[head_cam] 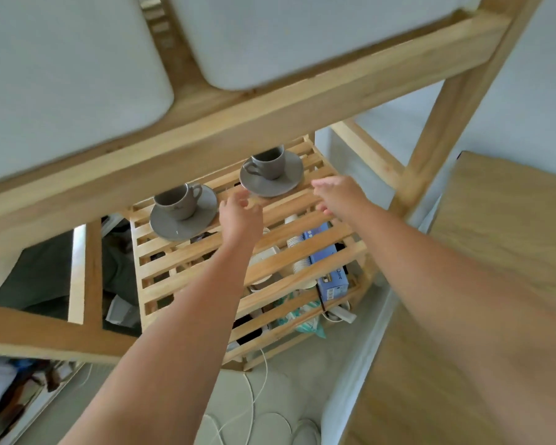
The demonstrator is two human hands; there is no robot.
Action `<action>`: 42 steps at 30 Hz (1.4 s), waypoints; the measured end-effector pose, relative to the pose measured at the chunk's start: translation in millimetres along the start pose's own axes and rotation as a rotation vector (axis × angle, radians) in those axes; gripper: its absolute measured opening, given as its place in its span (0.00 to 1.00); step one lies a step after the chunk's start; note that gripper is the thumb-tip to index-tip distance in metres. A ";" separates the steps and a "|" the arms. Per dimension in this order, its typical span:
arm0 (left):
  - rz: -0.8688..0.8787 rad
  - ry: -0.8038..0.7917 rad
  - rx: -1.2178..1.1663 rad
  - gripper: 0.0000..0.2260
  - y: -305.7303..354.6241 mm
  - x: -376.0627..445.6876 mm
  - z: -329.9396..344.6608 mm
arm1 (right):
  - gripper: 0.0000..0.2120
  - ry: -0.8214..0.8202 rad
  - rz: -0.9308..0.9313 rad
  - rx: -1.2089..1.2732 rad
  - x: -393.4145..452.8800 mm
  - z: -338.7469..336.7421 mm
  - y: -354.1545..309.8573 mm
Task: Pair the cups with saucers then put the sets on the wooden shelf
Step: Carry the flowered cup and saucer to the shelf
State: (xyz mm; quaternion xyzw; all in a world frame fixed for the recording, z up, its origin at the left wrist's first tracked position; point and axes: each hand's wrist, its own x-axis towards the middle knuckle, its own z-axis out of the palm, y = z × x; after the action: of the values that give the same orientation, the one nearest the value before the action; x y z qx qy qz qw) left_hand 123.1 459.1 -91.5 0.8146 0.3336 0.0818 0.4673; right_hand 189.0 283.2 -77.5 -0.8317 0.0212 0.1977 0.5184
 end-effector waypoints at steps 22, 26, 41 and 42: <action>0.099 -0.924 0.013 0.16 18.7 -349.4 74.7 | 0.12 0.231 0.231 -0.205 -289.6 -286.6 179.9; 0.046 -1.005 0.003 0.17 34.4 -376.2 98.9 | 0.13 0.296 0.258 -0.085 -315.5 -284.8 222.3; 0.006 -0.980 -0.097 0.23 33.2 -393.8 102.4 | 0.13 0.371 0.127 -0.005 -344.5 -240.8 245.3; -0.002 -0.966 -0.105 0.23 30.4 -390.2 97.5 | 0.13 0.361 0.118 0.005 -341.2 -236.0 240.8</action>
State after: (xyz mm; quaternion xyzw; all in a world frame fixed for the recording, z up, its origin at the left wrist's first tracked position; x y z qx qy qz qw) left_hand -117.4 137.9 -50.7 0.7346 0.0748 -0.2893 0.6092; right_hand -110.6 -91.4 -72.7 -0.8496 0.1633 0.0751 0.4959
